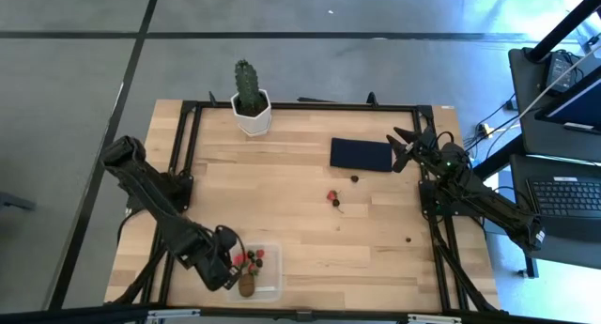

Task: Pick and placing Produce into tupperware
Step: Put the strawberry in the transparent bin, then put the blackberry in the transparent bin

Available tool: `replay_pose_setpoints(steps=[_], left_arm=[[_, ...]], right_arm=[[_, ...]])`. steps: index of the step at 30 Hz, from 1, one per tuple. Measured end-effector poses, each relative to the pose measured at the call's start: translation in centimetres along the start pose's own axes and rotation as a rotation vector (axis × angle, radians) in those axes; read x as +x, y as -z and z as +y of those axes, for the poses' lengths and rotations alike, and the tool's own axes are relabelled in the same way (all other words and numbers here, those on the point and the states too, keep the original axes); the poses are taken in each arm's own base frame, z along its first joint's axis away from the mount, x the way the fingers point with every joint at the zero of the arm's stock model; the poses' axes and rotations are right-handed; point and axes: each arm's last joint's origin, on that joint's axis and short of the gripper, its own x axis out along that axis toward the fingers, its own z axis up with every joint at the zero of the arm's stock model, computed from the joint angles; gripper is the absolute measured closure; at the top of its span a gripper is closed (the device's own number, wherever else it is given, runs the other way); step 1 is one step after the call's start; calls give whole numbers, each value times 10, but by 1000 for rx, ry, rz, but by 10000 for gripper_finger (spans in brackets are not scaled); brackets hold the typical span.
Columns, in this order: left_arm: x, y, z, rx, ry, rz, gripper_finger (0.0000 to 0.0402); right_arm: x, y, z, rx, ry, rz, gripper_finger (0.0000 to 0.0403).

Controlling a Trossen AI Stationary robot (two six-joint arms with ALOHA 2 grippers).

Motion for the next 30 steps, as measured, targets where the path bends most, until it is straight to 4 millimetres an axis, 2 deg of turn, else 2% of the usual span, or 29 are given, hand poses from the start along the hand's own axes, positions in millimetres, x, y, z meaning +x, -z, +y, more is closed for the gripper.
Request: replay_pose_setpoints(steps=[4, 9, 15, 19, 24, 30], left_arm=[[-17, -10, -8, 30, -4, -25, 308], [-21, -30, -22, 148, 93, -147, 302], [0, -56, -36, 345, 67, -209, 319], [17, -69, -43, 434, 43, -224, 303], [32, -76, -44, 447, 0, -219, 279], [38, -77, -45, 446, -19, -213, 274]], right_arm=[[0, 0, 0, -1, 0, 0, 205], [0, 0, 0, -3, 0, 0, 205], [0, 0, 0, -7, 0, 0, 205], [0, 0, 0, -11, 0, 0, 205], [0, 0, 0, -8, 0, 0, 205], [0, 0, 0, -6, 0, 0, 205]])
